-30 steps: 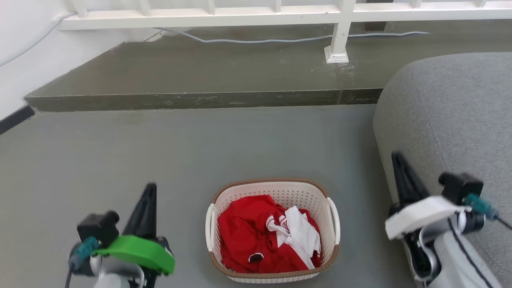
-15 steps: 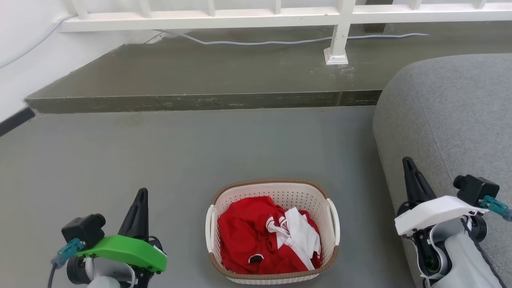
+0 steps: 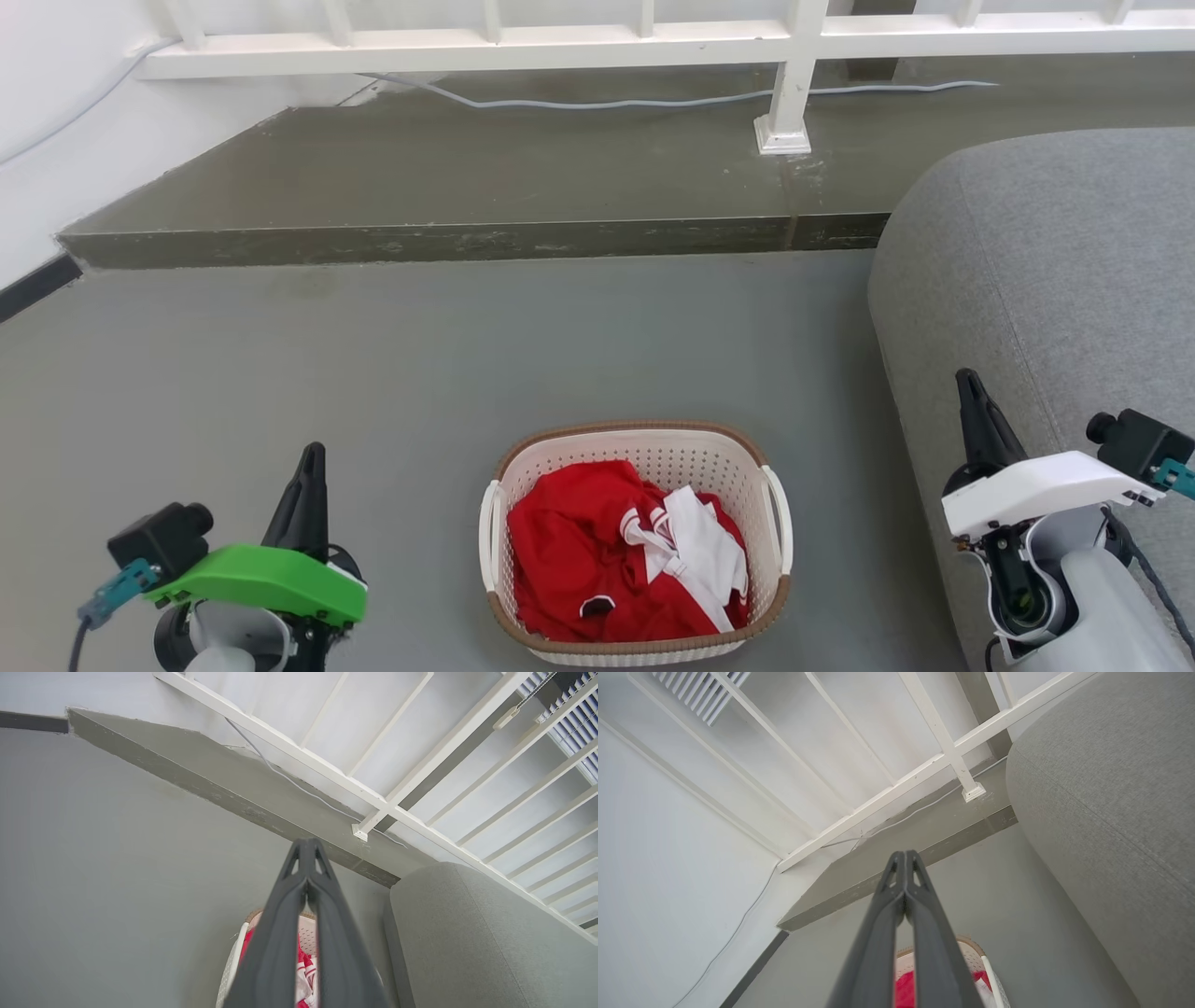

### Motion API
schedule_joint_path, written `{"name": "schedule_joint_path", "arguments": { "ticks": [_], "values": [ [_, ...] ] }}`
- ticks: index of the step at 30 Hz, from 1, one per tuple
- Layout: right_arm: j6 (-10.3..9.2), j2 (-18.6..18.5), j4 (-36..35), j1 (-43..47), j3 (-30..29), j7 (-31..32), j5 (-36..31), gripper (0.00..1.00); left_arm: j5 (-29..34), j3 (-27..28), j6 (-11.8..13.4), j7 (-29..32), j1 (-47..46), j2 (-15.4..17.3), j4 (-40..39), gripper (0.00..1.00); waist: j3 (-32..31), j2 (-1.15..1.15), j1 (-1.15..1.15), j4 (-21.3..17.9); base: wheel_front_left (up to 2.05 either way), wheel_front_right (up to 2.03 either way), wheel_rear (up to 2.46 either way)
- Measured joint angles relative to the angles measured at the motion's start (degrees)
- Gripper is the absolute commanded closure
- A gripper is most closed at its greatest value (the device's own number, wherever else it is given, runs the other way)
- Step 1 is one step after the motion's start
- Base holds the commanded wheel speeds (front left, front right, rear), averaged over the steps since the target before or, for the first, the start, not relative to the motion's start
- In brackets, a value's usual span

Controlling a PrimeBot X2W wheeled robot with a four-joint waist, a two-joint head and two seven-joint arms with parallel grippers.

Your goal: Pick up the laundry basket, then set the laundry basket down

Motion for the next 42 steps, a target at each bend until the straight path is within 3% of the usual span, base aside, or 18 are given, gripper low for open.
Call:
{"name": "schedule_joint_path", "arguments": {
  "ticks": [42],
  "values": [
    [0.85, 1.5, -2.1, 0.0, -6.7, 8.0, 27.8, 1.00, -25.4, 7.0, -1.0, 8.0, 0.0, -0.8, 0.1, 1.00, -0.8, 0.00, 0.00, -0.2, 0.00, 0.00, 0.00]
  ]
}}
